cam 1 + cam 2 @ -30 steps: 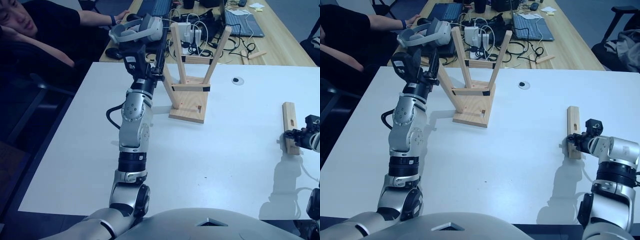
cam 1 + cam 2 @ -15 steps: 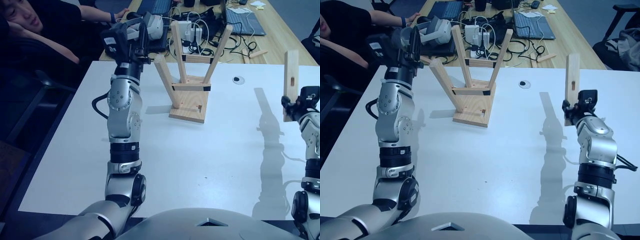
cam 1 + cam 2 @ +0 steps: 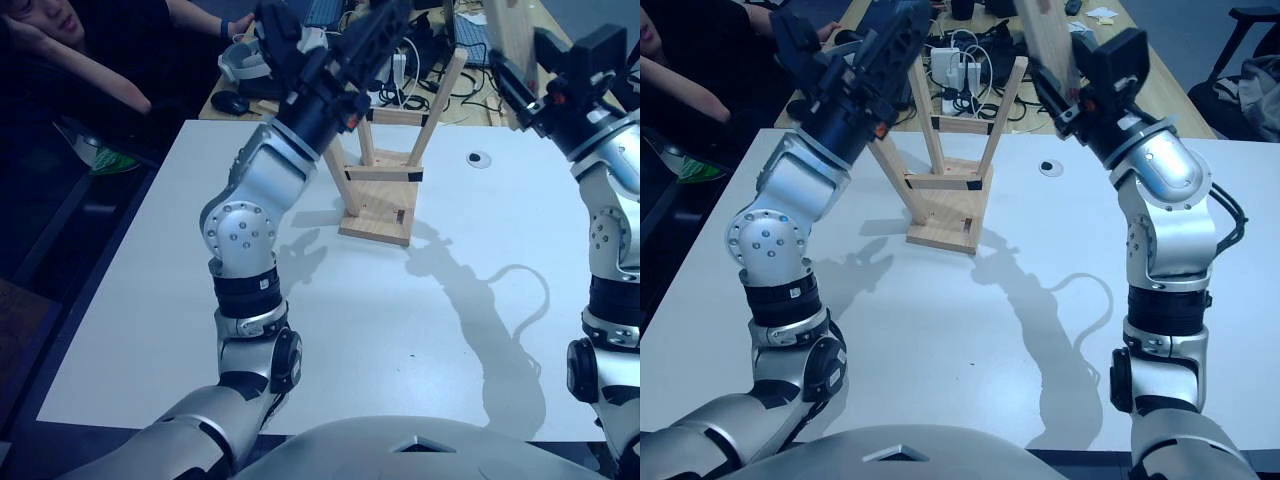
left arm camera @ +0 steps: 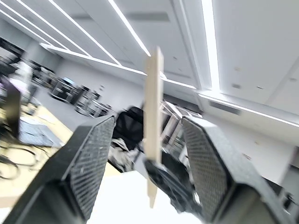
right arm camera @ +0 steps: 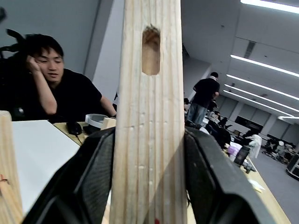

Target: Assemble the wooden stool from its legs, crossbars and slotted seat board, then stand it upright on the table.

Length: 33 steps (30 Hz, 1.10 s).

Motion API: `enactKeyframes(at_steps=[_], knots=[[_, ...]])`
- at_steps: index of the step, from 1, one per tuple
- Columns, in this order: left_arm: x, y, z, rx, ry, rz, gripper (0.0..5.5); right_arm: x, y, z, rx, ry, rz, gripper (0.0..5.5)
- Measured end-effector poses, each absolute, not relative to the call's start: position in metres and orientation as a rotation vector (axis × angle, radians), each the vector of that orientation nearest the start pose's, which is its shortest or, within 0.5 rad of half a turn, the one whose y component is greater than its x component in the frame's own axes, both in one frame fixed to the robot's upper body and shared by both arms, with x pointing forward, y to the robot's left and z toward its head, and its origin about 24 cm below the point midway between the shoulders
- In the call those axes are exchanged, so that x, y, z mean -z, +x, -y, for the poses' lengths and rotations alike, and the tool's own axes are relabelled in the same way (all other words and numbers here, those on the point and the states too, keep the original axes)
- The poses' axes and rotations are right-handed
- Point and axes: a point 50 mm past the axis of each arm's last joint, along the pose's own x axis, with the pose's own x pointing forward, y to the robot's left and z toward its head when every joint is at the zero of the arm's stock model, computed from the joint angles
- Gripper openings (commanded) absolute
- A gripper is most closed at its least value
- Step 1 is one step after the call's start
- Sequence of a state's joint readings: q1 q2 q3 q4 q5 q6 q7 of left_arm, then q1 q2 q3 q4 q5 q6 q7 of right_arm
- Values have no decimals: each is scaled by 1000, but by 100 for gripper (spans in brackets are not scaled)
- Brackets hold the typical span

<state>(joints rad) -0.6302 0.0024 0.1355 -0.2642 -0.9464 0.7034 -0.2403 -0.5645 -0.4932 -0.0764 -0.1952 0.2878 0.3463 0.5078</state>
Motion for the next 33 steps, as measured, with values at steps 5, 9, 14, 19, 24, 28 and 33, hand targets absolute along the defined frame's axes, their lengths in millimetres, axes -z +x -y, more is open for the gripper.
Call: enactKeyframes(at_steps=[5,9,14,19,24,28,33], knots=[[-222,279,-63,999,-662,173,266,-232,297,140,-715,-243,360,202],[-219,283,-63,936,-629,175,266,-225,289,131,-784,-215,327,202],[-216,282,-61,943,-634,166,266,-219,284,129,-821,-217,295,202],[-215,281,-62,941,-639,165,253,-215,281,127,-852,-229,281,202],[-211,281,-63,931,-649,154,185,-212,280,127,-860,-227,277,202],[-210,281,-64,915,-651,149,126,-211,279,127,-869,-227,277,202],[-209,282,-63,906,-651,141,113,-210,278,127,-867,-226,270,202]])
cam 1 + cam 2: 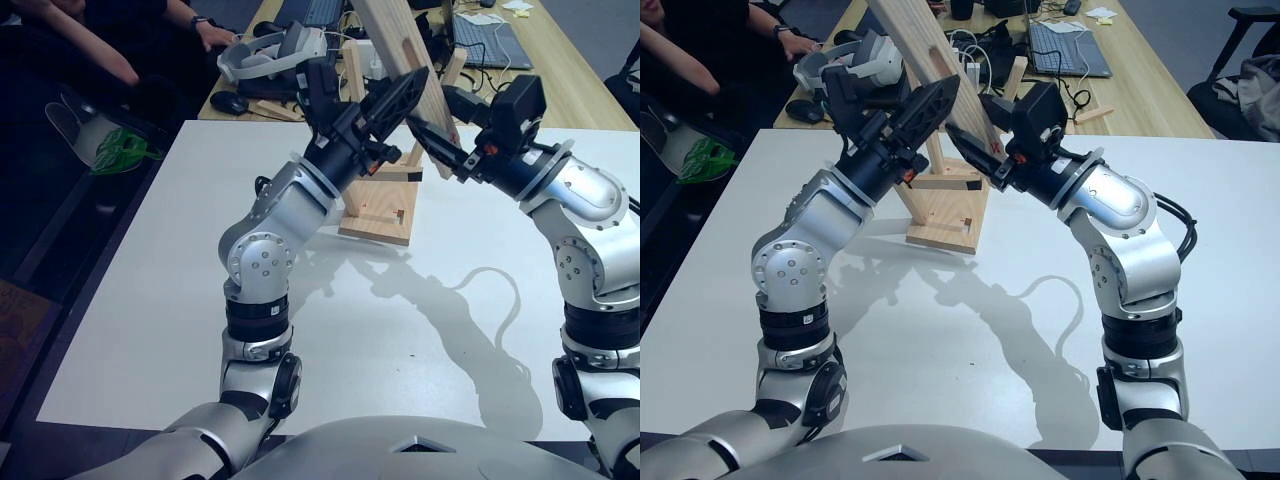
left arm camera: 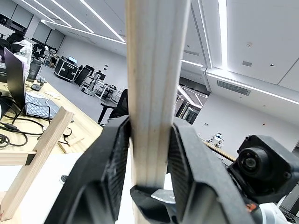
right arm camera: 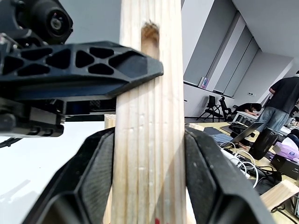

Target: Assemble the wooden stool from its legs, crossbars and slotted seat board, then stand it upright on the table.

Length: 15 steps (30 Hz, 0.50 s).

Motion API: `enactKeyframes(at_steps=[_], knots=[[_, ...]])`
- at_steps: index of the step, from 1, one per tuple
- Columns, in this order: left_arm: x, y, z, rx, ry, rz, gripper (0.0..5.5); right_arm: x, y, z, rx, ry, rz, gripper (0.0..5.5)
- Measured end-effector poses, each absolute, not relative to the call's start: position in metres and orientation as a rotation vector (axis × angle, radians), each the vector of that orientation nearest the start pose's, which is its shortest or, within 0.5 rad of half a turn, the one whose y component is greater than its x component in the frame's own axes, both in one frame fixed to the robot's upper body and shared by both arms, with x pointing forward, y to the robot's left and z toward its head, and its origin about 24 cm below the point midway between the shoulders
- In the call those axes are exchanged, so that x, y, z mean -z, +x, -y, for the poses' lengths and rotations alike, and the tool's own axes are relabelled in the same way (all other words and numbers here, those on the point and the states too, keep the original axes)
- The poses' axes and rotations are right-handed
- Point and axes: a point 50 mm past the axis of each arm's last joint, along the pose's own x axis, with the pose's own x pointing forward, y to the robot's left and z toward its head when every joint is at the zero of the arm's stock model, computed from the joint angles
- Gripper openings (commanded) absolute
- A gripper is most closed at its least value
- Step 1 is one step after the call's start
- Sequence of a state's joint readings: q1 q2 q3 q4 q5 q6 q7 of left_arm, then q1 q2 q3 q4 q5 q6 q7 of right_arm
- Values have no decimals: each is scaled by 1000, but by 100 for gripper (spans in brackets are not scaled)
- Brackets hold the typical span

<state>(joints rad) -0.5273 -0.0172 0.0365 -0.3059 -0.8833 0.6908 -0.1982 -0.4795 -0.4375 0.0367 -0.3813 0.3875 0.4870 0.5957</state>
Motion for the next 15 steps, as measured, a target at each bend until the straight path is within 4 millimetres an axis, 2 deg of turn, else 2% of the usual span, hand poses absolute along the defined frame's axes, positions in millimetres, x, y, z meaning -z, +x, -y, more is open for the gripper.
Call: enactKeyframes(at_steps=[5,6,9,14,15], knots=[[-208,282,-63,899,-640,141,111,-210,279,128,-863,-228,264,202],[-208,283,-63,898,-641,139,111,-209,279,128,-860,-236,266,239],[-207,284,-64,894,-647,139,100,-205,281,128,-871,-278,247,288],[-213,287,-66,919,-590,129,100,-198,283,145,-927,-400,125,370],[-212,288,-68,928,-572,122,100,-197,282,150,-947,-394,89,373]])
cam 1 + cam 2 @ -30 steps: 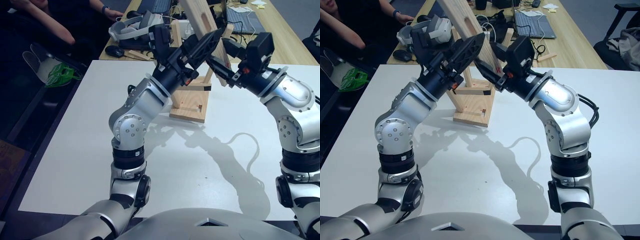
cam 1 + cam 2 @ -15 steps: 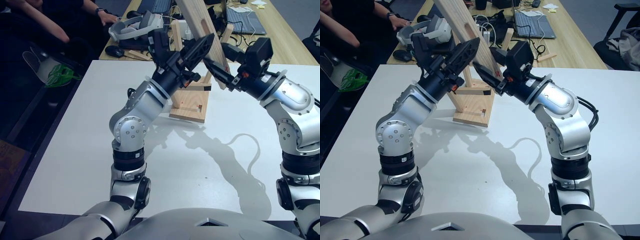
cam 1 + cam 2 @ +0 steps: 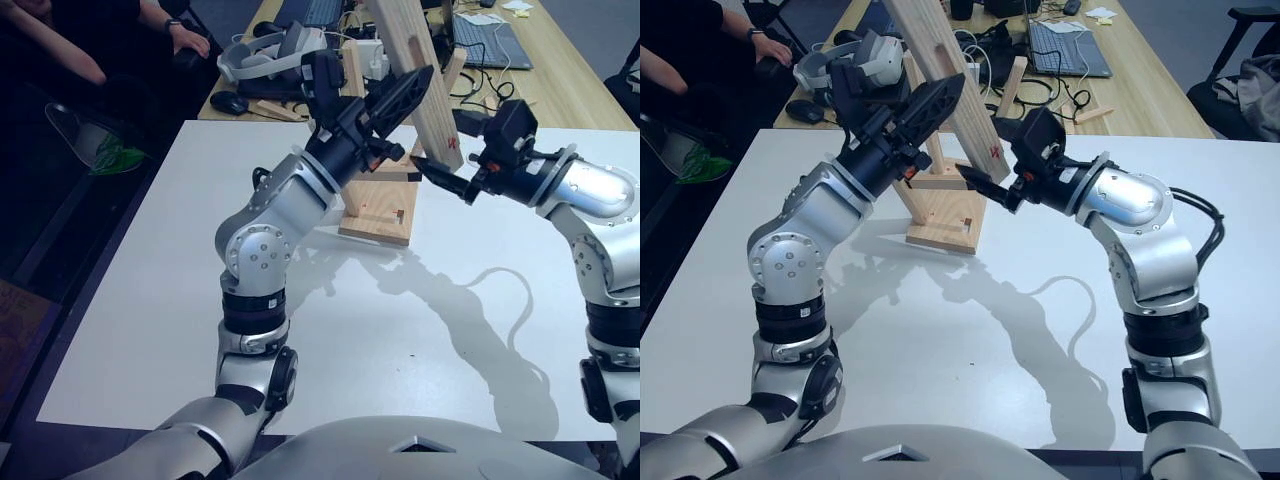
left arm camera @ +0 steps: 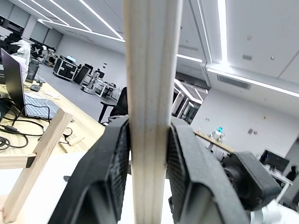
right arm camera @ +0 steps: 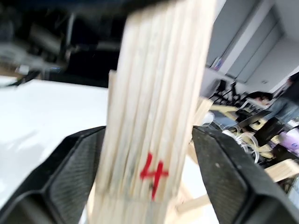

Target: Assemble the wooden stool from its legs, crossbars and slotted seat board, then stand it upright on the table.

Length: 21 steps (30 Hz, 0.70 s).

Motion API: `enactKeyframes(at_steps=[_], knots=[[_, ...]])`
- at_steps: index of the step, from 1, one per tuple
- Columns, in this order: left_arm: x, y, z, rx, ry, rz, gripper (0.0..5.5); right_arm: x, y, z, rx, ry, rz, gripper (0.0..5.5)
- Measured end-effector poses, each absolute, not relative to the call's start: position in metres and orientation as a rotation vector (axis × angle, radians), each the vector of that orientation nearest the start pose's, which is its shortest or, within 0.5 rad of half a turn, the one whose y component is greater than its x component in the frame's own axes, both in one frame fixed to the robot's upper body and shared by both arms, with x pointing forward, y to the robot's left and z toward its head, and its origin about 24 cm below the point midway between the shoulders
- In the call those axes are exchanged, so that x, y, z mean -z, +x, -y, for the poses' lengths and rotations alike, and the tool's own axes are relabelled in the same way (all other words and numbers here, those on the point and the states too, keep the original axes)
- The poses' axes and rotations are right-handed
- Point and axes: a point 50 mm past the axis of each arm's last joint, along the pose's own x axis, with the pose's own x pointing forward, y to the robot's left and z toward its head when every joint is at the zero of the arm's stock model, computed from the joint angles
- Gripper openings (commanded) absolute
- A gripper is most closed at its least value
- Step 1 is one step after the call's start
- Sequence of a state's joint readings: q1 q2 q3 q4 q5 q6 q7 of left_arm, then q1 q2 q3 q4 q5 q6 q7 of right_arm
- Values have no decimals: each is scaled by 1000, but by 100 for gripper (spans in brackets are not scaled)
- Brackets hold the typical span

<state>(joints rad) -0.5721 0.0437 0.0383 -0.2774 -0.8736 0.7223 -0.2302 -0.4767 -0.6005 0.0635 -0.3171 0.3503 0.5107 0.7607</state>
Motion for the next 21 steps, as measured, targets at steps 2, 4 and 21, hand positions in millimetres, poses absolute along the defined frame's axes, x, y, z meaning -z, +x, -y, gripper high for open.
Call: enactKeyframes(at_steps=[2,4,21], knots=[[-213,289,-75,969,-509,115,100,-201,282,163,-999,-298,4,373],[-218,288,-88,1060,-394,108,100,-219,282,177,-1062,-176,-45,373],[-191,256,-92,1521,-15,-157,100,-273,264,147,-1452,114,-53,317]])
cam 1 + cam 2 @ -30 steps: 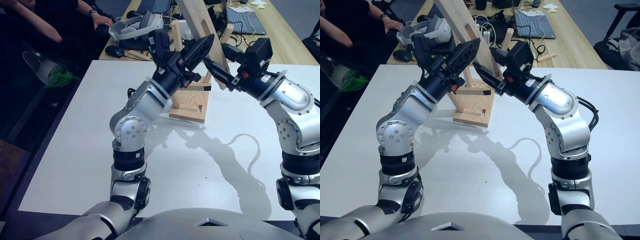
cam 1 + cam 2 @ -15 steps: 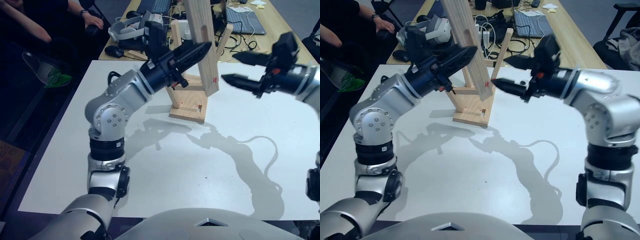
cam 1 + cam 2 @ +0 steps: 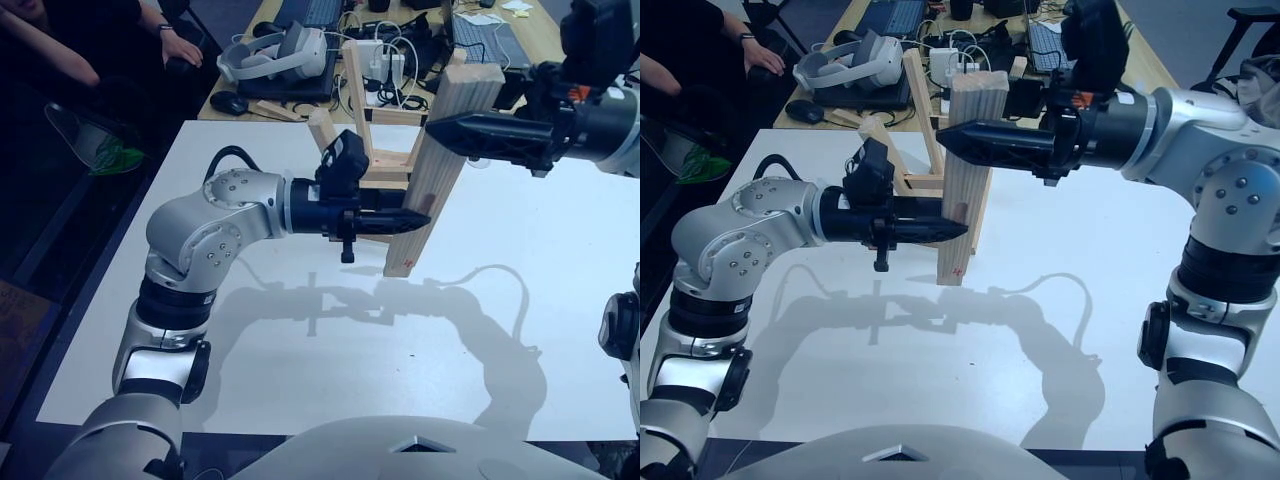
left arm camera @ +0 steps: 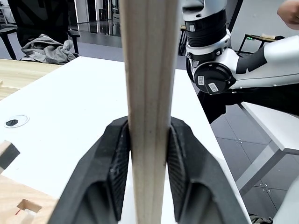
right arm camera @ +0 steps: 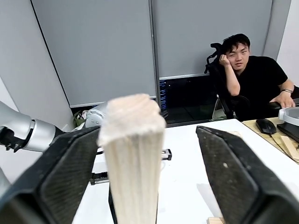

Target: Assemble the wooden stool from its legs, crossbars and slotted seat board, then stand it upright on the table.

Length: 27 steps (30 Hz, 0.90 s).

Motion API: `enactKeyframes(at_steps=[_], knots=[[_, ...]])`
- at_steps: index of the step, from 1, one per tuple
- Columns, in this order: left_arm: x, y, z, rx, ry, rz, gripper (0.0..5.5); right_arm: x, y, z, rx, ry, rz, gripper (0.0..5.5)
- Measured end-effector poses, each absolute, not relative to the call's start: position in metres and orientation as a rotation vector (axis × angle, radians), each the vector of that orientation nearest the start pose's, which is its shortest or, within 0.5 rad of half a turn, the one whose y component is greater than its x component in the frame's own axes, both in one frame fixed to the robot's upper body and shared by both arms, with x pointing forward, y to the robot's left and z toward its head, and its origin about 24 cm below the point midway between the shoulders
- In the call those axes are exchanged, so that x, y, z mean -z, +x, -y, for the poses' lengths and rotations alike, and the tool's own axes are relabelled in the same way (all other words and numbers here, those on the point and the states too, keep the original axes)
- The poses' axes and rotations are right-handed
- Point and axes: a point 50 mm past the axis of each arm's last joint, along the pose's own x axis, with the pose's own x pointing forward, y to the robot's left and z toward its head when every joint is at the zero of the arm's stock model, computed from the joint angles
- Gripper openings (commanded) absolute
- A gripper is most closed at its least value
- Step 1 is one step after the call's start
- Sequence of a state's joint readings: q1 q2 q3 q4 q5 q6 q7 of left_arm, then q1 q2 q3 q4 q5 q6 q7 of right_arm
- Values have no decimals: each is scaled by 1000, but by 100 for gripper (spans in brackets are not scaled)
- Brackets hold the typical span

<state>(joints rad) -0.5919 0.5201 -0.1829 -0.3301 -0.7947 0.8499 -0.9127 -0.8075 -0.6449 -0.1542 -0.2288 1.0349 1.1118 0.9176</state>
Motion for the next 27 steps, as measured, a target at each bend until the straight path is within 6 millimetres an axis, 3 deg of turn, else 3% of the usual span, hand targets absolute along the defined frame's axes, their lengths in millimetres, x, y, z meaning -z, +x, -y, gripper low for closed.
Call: enactKeyframes(at_steps=[12,23,27], knots=[[-189,260,-95,1502,8,-169,100,-267,264,146,-1454,150,-123,125],[-192,260,-91,1511,-32,-124,100,-271,263,148,-1446,180,-71,114],[-194,272,-85,1413,-85,-64,180,-274,269,154,-1378,185,-38,110]])
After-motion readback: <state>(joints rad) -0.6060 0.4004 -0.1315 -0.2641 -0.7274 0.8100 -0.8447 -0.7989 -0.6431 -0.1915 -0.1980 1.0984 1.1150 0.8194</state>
